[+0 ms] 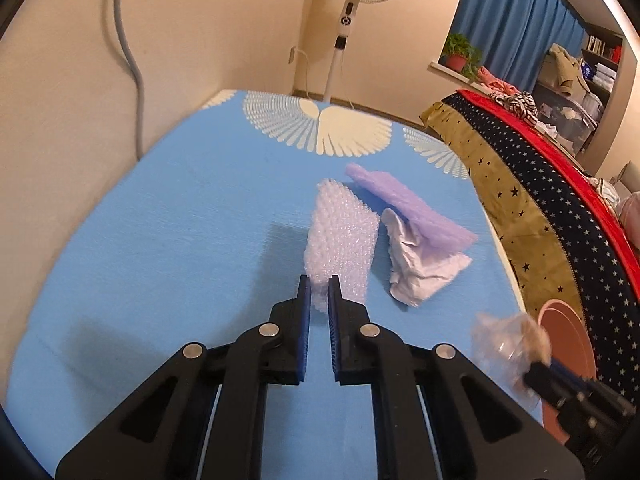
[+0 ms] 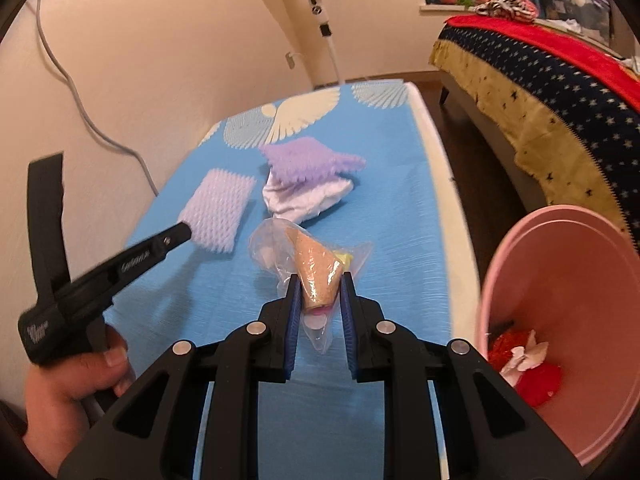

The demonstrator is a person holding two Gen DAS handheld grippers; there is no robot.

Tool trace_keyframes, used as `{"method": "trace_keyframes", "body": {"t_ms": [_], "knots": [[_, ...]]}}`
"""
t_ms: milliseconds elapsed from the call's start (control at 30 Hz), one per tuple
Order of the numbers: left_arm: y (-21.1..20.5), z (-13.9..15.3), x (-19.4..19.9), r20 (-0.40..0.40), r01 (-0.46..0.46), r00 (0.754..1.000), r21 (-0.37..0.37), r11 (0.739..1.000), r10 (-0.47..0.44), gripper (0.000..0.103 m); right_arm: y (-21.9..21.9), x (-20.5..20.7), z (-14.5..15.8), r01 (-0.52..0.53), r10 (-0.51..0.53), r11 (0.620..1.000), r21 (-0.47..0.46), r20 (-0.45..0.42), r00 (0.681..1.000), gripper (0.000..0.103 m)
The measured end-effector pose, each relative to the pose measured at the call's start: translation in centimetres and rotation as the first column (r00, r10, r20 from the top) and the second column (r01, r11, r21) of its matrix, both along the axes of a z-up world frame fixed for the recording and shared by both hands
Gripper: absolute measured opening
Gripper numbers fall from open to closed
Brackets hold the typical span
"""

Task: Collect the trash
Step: 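Carry the plastic bag and white foam net over the pink bin with both tools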

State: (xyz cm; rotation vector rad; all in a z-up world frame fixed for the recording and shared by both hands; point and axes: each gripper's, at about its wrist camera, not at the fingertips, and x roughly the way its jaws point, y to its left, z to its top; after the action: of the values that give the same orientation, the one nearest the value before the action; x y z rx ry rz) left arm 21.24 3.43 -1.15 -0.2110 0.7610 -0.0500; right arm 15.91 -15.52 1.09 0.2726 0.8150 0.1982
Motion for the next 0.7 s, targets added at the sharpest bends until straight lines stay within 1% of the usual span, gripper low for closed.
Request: {"method": "trace_keyframes", "body": {"t_ms": [167,300,533,700], "knots": [[-0.6,1.7,-2.1,0.027,0.021,0.999,0.029,0.999,-0.022,0.009,-1.2,-1.9,1.8,0.022,-0.022,1.000,-0.005,0.039,0.999,0.020],[-0.9,2.6,-3.8,0.047,0.027,0.998,0.034,0.999,-0.028,0.009,-2.0,-3.1,2.8,0.041,-0.041,0.999,-0.003,0.056,0.998,0.020],[-1.9,3.6,-7.1,0.078,0.063,0.995,0.051,0.997,-0.067,0.009,-3.4,-5.6,4.5,0.069,-0.067,0.997,-0.021,0.094,0.993,0.020],[-2.9,4.3,-9.0,0.100,0.086,0.991,0.060,0.995,-0.092,0.009,-5.4,-6.9,5.5,0.116,-0.113,0.993,-0.022,0.111,0.987,0.020]]}}
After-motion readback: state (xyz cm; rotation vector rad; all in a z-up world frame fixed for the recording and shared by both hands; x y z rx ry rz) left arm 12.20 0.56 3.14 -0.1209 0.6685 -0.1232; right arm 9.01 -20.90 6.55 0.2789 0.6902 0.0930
